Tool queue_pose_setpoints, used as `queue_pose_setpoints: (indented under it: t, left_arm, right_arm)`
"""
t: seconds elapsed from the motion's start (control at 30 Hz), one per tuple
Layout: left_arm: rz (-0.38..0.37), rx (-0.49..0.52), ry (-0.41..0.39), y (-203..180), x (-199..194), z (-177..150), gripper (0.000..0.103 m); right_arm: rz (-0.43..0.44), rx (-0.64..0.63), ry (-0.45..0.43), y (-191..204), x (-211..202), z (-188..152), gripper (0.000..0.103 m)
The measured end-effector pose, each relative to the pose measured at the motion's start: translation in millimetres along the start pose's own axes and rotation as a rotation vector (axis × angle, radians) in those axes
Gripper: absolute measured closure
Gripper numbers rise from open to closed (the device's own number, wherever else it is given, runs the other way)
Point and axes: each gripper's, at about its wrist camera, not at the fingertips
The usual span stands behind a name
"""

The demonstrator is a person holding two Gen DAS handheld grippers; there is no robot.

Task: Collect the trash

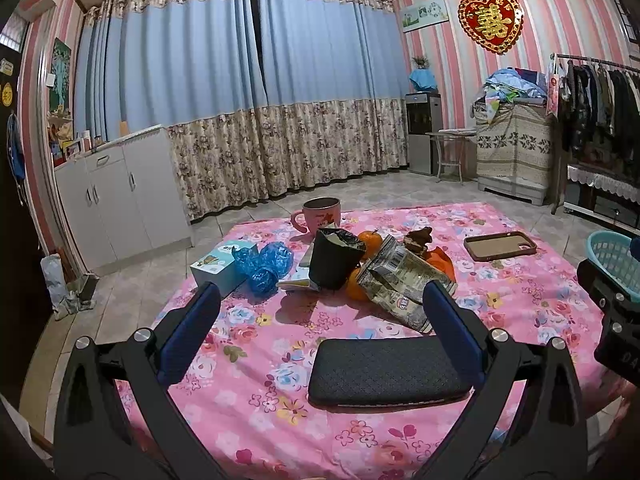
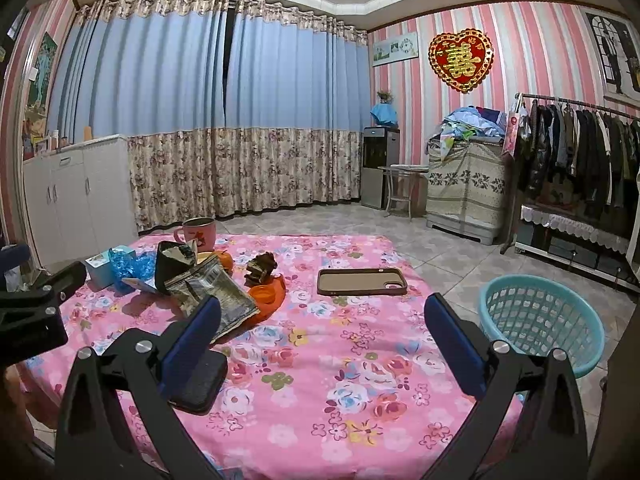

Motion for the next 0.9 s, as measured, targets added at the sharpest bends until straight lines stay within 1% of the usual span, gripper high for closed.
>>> queue_pose_setpoints:
  t: [0.3, 0.53, 0.73, 0.9]
  left_arm:
    - [0.001, -0.009, -0.001, 2, -1, 1, 0.005]
    - [0.018, -0.017, 0.007, 14, 4, 1, 0.005]
    - [0.003, -0.071, 0.020, 30, 6, 2, 0.005]
    - [0.001, -0.084, 0.019, 34, 7, 4, 0.005]
  right_arm:
    - [0.003, -0.002, 0.006, 1, 3, -1, 0.004]
    - [-0.021, -0.038, 0.011, 10, 9, -1, 0.004]
    - [-0.014, -0.053, 0.028, 15, 11, 1, 0.004]
    - [-0.015, -0.061, 0.029, 21, 12, 3, 0.004]
Point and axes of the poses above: each gripper's, at about its wrist camera, not at the fingertips, and x roughly the way its jaws point, y to its left, z to its top, and after that the axes turned 14 degrees about y, right-handed
